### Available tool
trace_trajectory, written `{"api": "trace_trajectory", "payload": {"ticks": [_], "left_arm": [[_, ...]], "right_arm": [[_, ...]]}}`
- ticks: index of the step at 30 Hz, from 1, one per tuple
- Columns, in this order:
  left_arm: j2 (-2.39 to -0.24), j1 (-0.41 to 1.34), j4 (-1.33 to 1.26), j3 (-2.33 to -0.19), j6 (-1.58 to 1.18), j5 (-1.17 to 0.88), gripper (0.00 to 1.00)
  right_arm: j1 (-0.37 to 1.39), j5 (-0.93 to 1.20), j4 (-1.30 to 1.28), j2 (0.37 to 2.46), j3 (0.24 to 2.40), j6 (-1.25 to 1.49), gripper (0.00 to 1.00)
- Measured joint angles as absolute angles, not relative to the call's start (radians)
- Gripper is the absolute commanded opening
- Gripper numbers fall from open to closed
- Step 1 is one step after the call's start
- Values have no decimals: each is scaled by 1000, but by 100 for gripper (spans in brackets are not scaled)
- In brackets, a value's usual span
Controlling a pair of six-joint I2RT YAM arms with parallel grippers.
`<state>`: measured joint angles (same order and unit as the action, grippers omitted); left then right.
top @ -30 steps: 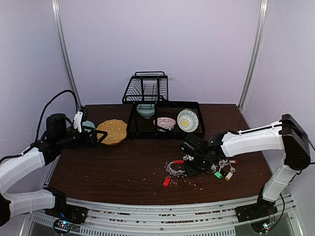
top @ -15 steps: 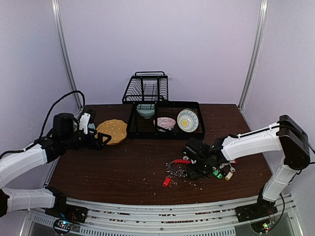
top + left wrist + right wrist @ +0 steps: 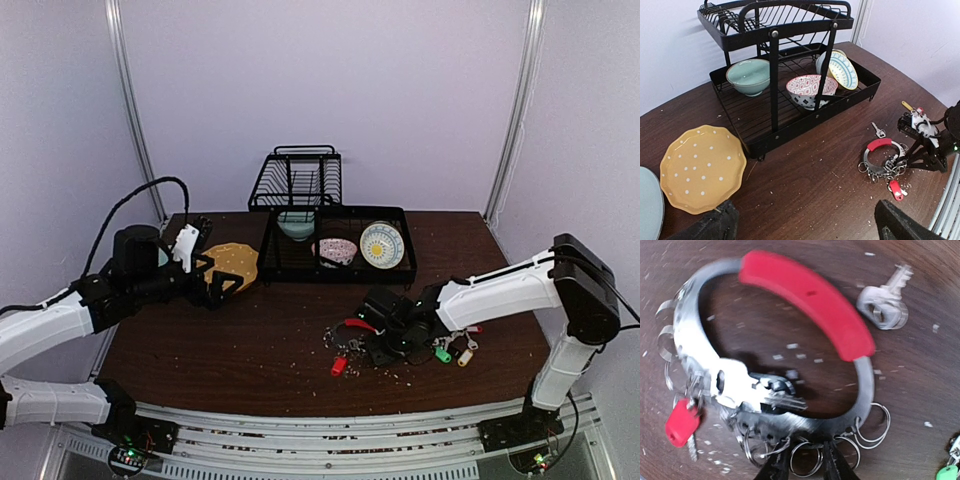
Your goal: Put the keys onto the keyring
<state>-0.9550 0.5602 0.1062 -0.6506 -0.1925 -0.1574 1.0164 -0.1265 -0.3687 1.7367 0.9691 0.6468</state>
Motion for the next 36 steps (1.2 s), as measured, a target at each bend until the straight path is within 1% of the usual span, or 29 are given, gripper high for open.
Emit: {"api": "trace_trajectory", "payload": {"ticks": [5,14,20,23,26,31,34,36], "left_arm": [[-955,576,107,-651,-208,-151,98],[-950,577,107,-651,-206,-131,98],[-959,578,105,-651,-198,-132,98],[-974,578,101,-651,-187,-134,98],[-1011,578,101,-670,-172,-139,98],[-1042,578,83,-691,-151,-147,98],[-1042,578,73,-691,-140,-150,98],[-1042,578,72,-691,-135,-150,98]], "right_arm": [[1078,-125,-375,1774,1016,625,24],[1093,-113,-451,1784,1058,601,26],[1088,-136,-546,1675,1058,606,31],[1066,-139,-552,1620,1057,605,36],[1012,-128,-529,1612,1053,593,38],[905,-101,-487,1688,1064,565,40],[884,-104,-495,1789,1121,534,39],[885,-103,-493,1862,1165,509,37]]}}
